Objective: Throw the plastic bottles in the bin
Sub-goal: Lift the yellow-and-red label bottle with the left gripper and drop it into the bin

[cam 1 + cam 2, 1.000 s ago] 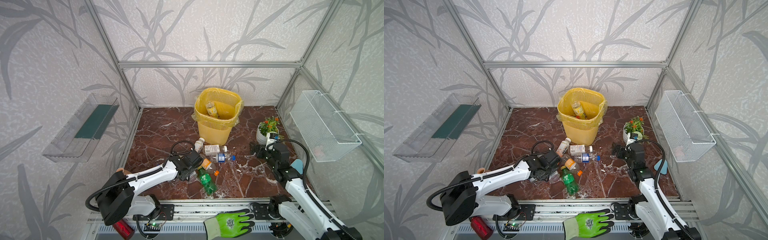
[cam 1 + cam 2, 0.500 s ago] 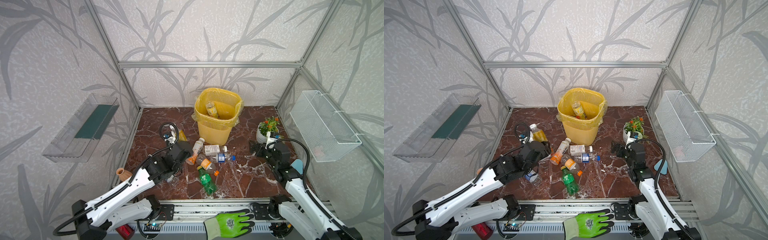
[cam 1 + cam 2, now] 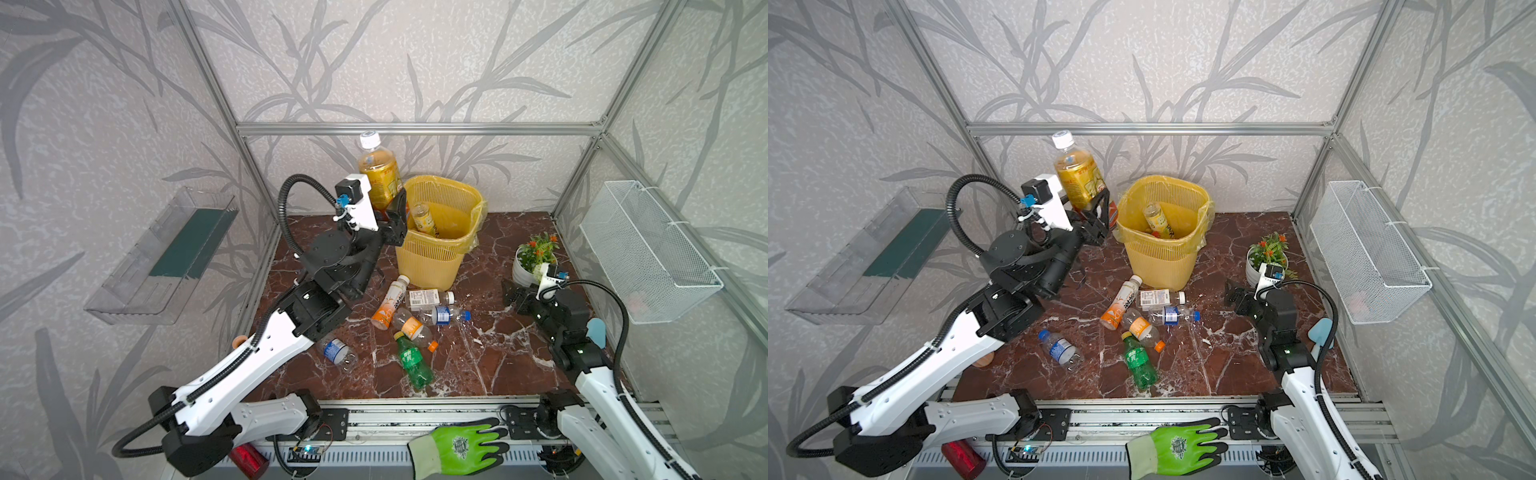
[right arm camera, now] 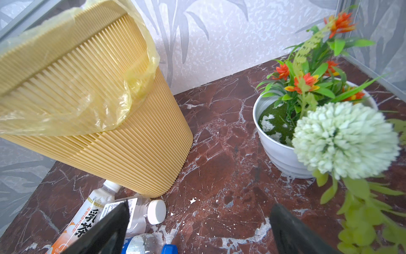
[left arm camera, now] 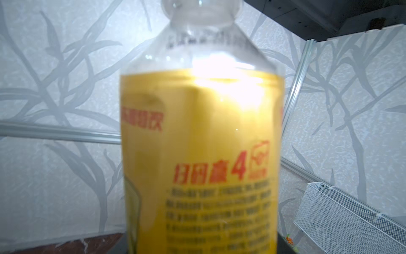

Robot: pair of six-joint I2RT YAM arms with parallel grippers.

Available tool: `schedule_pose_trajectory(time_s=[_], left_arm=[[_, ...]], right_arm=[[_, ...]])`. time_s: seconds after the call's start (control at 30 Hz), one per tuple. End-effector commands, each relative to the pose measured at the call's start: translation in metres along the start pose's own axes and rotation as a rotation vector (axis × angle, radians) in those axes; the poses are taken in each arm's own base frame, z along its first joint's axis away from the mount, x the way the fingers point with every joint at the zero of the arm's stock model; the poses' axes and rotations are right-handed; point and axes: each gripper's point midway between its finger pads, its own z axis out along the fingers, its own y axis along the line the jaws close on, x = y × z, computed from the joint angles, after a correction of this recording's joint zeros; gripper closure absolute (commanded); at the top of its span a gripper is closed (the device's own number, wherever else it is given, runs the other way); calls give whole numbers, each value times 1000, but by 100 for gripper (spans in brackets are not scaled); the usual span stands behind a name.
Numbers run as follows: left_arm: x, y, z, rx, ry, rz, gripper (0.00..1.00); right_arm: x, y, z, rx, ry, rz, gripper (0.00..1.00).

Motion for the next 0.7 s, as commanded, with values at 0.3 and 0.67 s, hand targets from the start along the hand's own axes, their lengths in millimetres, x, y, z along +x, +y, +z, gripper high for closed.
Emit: schedule_pose_trajectory(time_s=[0.3, 0.67], left_arm=[[130, 3, 129, -7, 401, 70, 23], [52, -21, 76, 141, 162, 93, 1]], right_arm=[[-22, 13, -11, -33, -20, 1, 2], [-20, 10, -12, -12, -16, 0, 2]])
